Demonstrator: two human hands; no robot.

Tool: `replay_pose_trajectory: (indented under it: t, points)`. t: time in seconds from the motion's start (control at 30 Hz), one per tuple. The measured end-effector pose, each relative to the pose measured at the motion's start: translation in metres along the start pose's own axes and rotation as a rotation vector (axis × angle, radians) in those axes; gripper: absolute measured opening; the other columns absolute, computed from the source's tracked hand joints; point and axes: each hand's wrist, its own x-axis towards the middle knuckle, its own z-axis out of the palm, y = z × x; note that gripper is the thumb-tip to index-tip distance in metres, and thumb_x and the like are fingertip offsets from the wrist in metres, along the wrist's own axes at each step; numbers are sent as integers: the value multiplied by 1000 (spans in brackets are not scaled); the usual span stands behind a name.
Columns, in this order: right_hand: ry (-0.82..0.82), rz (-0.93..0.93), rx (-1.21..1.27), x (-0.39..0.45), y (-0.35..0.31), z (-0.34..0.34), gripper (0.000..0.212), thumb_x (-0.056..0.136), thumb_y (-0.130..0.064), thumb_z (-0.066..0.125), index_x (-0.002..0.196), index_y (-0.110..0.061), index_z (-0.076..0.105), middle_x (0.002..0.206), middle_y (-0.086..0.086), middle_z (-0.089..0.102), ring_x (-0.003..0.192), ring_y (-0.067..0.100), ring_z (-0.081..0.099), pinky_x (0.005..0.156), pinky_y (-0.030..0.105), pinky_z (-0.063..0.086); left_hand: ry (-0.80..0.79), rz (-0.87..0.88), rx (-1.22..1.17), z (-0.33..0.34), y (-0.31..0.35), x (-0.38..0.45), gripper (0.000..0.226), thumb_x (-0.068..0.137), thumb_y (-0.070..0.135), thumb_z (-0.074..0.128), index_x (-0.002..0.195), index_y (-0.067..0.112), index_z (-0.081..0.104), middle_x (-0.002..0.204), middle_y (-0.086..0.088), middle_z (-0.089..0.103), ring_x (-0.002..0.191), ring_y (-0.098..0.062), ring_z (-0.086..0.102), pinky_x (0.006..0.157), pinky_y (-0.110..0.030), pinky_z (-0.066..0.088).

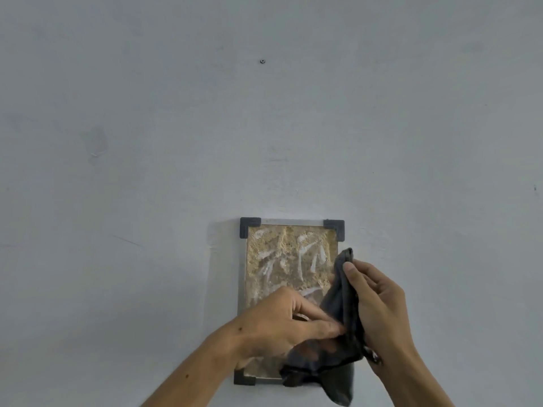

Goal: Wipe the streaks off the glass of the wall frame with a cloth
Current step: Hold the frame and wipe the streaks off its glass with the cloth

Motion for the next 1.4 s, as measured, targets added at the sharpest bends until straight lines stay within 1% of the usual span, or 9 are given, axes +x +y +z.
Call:
replay_pose_trajectory:
  t: [0.1, 0.2, 0.37, 0.5, 0.7, 0.9, 1.07, 1.2, 1.4]
  points:
    - [-23, -102, -125, 11, -8, -6, 14, 102, -22, 63, 98, -21, 76, 85, 0, 77, 83, 18, 73, 75, 33, 56, 129, 15, 87, -16, 2, 0, 18, 95, 21, 69, 108, 11, 77, 99, -1, 79, 89, -12, 75, 77, -24, 60]
    - [-44, -305, -412, 31, -18, -9, 11, 103, -25, 61, 103, -30, 71, 81, -5, 72, 73, 12, 69, 70, 37, 59, 400, 183, 354, -47, 7, 10, 14, 96, 19, 66, 107, 18, 75, 97, 7, 76, 77, 0, 71, 79, -22, 60]
    - [-174, -695, -809, 67, -33, -1, 13, 100, -20, 66, 110, -21, 73, 108, -10, 61, 92, 4, 64, 80, 13, 50, 744, 458, 817, -96, 9, 42, 20, 95, 23, 69, 114, 21, 72, 110, 10, 66, 93, -4, 63, 91, -22, 54]
    - [-309, -951, -1016, 88, -37, 10, 20, 102, -27, 63, 121, -23, 68, 108, -11, 67, 82, 12, 66, 67, 33, 59, 714, 536, 1004, -111, -1, 60, 33, 98, 40, 64, 126, 21, 69, 119, 11, 64, 108, -6, 57, 96, -29, 50]
    - [-333, -1220, -1130, 104, -25, 20, 15, 103, -17, 62, 115, -16, 71, 105, -5, 69, 86, 14, 66, 55, 36, 57, 738, 573, 956, -106, -24, 67, 37, 97, 34, 66, 131, 19, 68, 112, 12, 63, 102, -4, 57, 90, -24, 52]
    - [-440, -1243, -1148, 96, -14, 16, 16, 96, -12, 72, 111, -15, 74, 102, -4, 70, 83, 14, 68, 57, 31, 59, 787, 570, 855, -104, -26, 75, 36, 91, 32, 74, 125, 23, 72, 100, 15, 61, 94, 0, 54, 84, -10, 41]
    - [-290, -1223, -1057, 105, -20, 24, 15, 102, -15, 65, 114, -14, 73, 105, -3, 69, 87, 14, 67, 60, 35, 59, 769, 566, 839, -106, -26, 74, 35, 91, 34, 74, 124, 24, 72, 99, 14, 60, 94, -3, 55, 83, -12, 42]
    - [-501, -1257, -1198, 92, -2, 26, 20, 93, -8, 74, 113, -15, 72, 104, -2, 69, 86, 16, 67, 58, 34, 59, 750, 537, 846, -109, -22, 73, 37, 90, 31, 75, 126, 27, 72, 97, 14, 60, 92, -1, 51, 77, -7, 39]
    - [-213, -1169, -1076, 95, -4, 28, 13, 104, -17, 61, 111, -13, 71, 104, -2, 67, 83, 15, 65, 56, 38, 57, 708, 489, 829, -110, -17, 70, 38, 90, 31, 75, 128, 28, 71, 98, 14, 60, 94, -3, 53, 78, -7, 39]
